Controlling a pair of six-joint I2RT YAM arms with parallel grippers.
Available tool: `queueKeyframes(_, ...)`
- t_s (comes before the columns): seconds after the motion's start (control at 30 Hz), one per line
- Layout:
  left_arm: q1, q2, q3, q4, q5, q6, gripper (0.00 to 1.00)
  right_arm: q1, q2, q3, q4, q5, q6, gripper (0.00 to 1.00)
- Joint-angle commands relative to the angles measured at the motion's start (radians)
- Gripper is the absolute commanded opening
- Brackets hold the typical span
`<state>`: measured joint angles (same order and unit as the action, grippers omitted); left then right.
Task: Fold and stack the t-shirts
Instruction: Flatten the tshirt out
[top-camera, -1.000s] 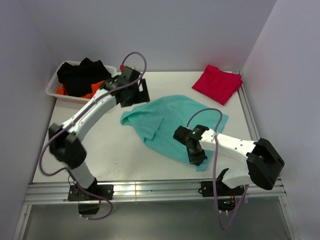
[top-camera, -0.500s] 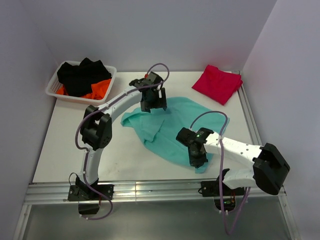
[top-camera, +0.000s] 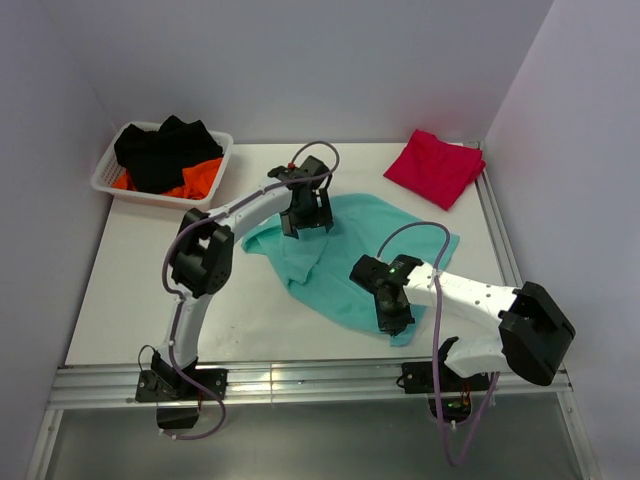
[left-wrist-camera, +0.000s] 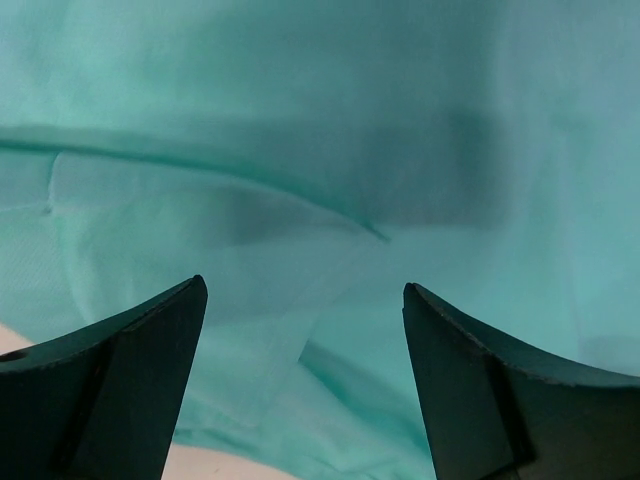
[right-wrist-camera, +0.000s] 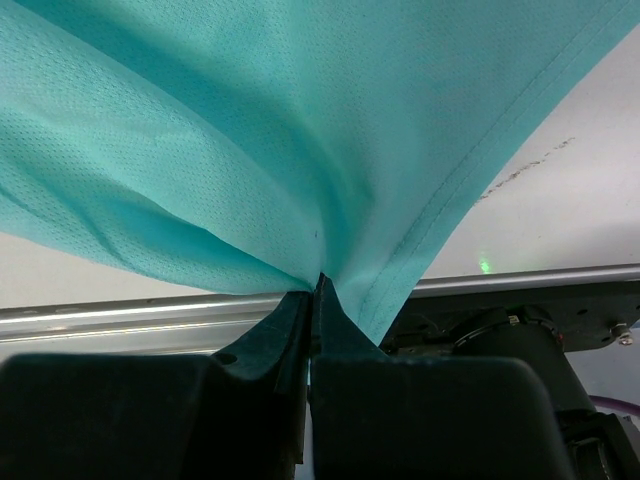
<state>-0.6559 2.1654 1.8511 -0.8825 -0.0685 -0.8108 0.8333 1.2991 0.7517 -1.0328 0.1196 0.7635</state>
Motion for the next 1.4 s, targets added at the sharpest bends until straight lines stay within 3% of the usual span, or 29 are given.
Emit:
queueKeyframes(0.0,-0.004,0.074,0.098,0.001,-0.017,-0.034,0.86,0.001,-0.003,0.026,0.008,0.020,-0.007,0.00)
queueKeyframes(0.2,-0.002,0.165,0.214,-0.036,-0.005,-0.048,0.81,0.001,-0.008,0.009,0.011,0.014,-0.006,0.00)
queueKeyframes(0.63,-0.016,0.172,0.177,-0.033,0.002,-0.028,0.60,0.001,0.037,0.020,0.028,0.020,-0.012,0.00)
queueKeyframes(0.83,-0.016,0.163,0.155,-0.035,-0.008,-0.010,0.47,0.000,0.060,0.026,0.039,0.020,-0.013,0.00)
queueKeyframes(1.03,-0.014,0.154,0.160,-0.038,-0.011,0.005,0.22,0.000,0.081,0.038,0.043,0.014,-0.010,0.00)
queueKeyframes(1.37,-0.013,0.107,0.154,-0.078,-0.060,0.016,0.10,0.001,0.100,0.054,0.043,0.008,0.005,0.00)
